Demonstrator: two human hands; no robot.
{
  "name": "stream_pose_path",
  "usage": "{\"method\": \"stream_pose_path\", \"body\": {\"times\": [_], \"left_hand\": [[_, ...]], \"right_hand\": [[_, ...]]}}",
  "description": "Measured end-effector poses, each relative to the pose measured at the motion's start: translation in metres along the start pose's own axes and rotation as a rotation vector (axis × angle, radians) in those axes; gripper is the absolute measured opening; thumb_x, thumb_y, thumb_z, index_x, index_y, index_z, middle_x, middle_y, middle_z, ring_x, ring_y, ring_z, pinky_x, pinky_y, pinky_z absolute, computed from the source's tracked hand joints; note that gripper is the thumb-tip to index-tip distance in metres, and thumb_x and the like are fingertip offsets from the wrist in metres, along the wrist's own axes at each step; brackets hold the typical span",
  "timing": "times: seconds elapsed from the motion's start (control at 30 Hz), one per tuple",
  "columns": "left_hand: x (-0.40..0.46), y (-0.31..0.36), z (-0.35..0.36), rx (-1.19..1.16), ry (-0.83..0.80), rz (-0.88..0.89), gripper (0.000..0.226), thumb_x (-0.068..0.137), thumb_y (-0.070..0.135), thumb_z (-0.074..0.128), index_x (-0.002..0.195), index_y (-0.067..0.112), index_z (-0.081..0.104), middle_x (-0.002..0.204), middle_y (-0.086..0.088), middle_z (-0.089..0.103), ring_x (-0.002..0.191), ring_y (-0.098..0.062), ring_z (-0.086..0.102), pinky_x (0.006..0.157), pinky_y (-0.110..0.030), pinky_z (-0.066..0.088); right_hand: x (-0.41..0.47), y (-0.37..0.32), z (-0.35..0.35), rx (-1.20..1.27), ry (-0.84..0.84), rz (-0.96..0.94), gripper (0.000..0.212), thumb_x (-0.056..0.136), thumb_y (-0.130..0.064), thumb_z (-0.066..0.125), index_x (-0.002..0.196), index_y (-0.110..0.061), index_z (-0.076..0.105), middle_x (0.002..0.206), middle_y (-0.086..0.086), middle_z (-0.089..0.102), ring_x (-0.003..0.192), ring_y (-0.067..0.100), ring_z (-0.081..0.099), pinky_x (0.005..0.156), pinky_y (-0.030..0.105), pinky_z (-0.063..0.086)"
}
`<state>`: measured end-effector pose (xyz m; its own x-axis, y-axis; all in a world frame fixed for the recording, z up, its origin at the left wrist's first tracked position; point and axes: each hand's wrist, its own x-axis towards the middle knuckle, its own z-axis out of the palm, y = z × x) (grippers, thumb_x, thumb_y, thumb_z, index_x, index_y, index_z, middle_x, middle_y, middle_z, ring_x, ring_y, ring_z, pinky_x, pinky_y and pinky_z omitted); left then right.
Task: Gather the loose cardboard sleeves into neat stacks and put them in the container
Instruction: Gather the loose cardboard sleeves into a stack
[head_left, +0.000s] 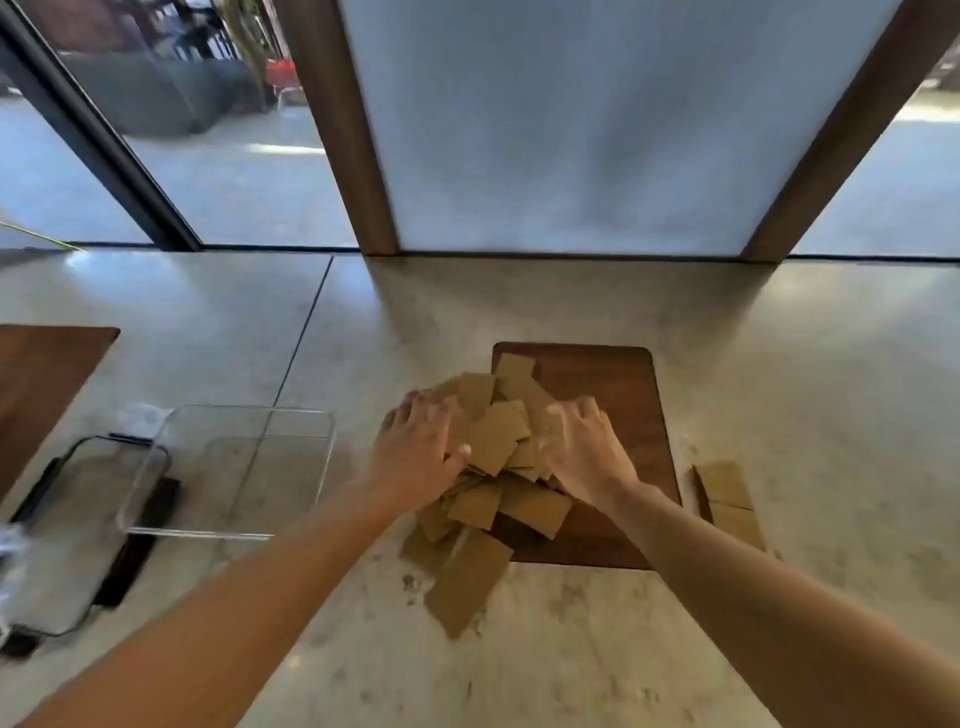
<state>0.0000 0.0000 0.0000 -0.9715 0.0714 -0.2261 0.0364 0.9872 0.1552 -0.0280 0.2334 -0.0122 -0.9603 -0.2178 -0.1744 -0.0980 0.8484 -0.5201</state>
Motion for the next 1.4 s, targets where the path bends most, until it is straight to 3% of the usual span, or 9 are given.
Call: {"method": "stream_pose_path", "body": {"times": [0.47, 0.57, 0.63, 0.73, 0.8, 0.97, 1.13, 1.27, 1.4], "left_hand": [[0.025, -0.055, 0.066, -0.189, -0.214, -0.044, 0.069, 0.094, 0.017, 0.049, 0.160, 0.021, 0.027, 0.166, -0.017, 0.018, 0.154, -0.040, 0.010, 0.124, -0.052, 0.020], [0.024, -0.059, 0.068, -0.267, -0.052, -0.025, 0.052, 0.096, 0.020, 0.047, 0.148, 0.019, 0.047, 0.149, -0.013, 0.039, 0.138, -0.034, 0.030, 0.116, -0.048, 0.032], [0.026, -0.055, 0.066, -0.436, 0.017, -0.074, 0.036, 0.101, 0.029, 0.048, 0.134, 0.020, 0.059, 0.132, -0.005, 0.051, 0.126, -0.025, 0.042, 0.108, -0.042, 0.039], [0.028, -0.047, 0.059, -0.868, -0.010, -0.209, 0.025, 0.100, 0.048, 0.050, 0.095, 0.029, 0.065, 0.097, 0.007, 0.065, 0.091, -0.013, 0.062, 0.079, -0.029, 0.049], [0.030, -0.042, 0.052, -1.035, -0.065, -0.237, 0.034, 0.102, 0.053, 0.048, 0.095, 0.025, 0.067, 0.084, 0.002, 0.070, 0.073, -0.014, 0.067, 0.068, -0.026, 0.049], [0.033, -0.024, 0.035, -1.454, -0.162, -0.369, 0.033, 0.102, 0.038, 0.061, 0.120, 0.011, 0.067, 0.091, -0.016, 0.076, 0.076, -0.029, 0.073, 0.076, -0.046, 0.062], [0.037, -0.012, 0.038, -1.570, -0.220, -0.465, 0.030, 0.096, 0.020, 0.070, 0.118, 0.000, 0.070, 0.103, -0.020, 0.078, 0.088, -0.029, 0.076, 0.074, -0.036, 0.063], [0.036, 0.003, 0.057, -1.563, -0.208, -0.555, 0.018, 0.095, 0.029, 0.072, 0.104, 0.013, 0.072, 0.083, -0.004, 0.081, 0.073, -0.016, 0.076, 0.061, -0.031, 0.063], [0.036, 0.022, 0.061, -1.588, -0.336, -0.619, 0.031, 0.097, 0.044, 0.068, 0.114, 0.018, 0.075, 0.098, -0.012, 0.081, 0.090, -0.031, 0.077, 0.067, -0.042, 0.064]], "right_hand": [[0.046, -0.055, 0.090, -0.141, -0.101, 0.111, 0.068, 0.090, -0.055, 0.071, 0.146, -0.021, 0.051, 0.141, 0.009, 0.053, 0.134, 0.034, 0.043, 0.112, 0.046, 0.036], [0.046, -0.049, 0.090, 0.170, 0.016, 0.151, 0.021, 0.096, -0.035, 0.069, 0.108, -0.018, 0.065, 0.103, 0.000, 0.062, 0.097, 0.015, 0.059, 0.085, 0.034, 0.047], [0.045, -0.045, 0.083, 0.445, 0.035, 0.214, 0.021, 0.100, -0.030, 0.065, 0.087, -0.015, 0.059, 0.080, -0.005, 0.060, 0.067, 0.002, 0.056, 0.064, 0.026, 0.044], [0.046, -0.042, 0.073, 0.617, 0.026, 0.327, 0.030, 0.104, -0.037, 0.058, 0.101, -0.007, 0.060, 0.086, 0.009, 0.063, 0.076, 0.016, 0.058, 0.063, 0.029, 0.045], [0.048, -0.040, 0.068, 0.751, 0.021, 0.373, 0.021, 0.106, -0.033, 0.055, 0.106, -0.013, 0.062, 0.095, 0.009, 0.067, 0.087, 0.024, 0.062, 0.074, 0.034, 0.052], [0.043, -0.034, 0.055, 1.013, -0.179, 0.308, 0.021, 0.104, -0.014, 0.058, 0.124, -0.015, 0.066, 0.118, 0.011, 0.076, 0.112, 0.032, 0.071, 0.102, 0.053, 0.055], [0.030, -0.038, 0.054, 0.939, -0.176, 0.289, 0.015, 0.092, -0.010, 0.077, 0.101, -0.022, 0.075, 0.094, -0.002, 0.082, 0.089, 0.017, 0.079, 0.073, 0.028, 0.064], [0.019, -0.042, 0.065, 0.859, -0.131, 0.389, 0.022, 0.101, -0.025, 0.067, 0.094, -0.008, 0.078, 0.098, 0.017, 0.080, 0.090, 0.034, 0.076, 0.082, 0.047, 0.063], [0.012, -0.028, 0.070, 0.759, -0.114, 0.374, 0.047, 0.108, -0.036, 0.052, 0.081, -0.003, 0.071, 0.070, 0.005, 0.068, 0.065, 0.024, 0.062, 0.063, 0.042, 0.053]]}}
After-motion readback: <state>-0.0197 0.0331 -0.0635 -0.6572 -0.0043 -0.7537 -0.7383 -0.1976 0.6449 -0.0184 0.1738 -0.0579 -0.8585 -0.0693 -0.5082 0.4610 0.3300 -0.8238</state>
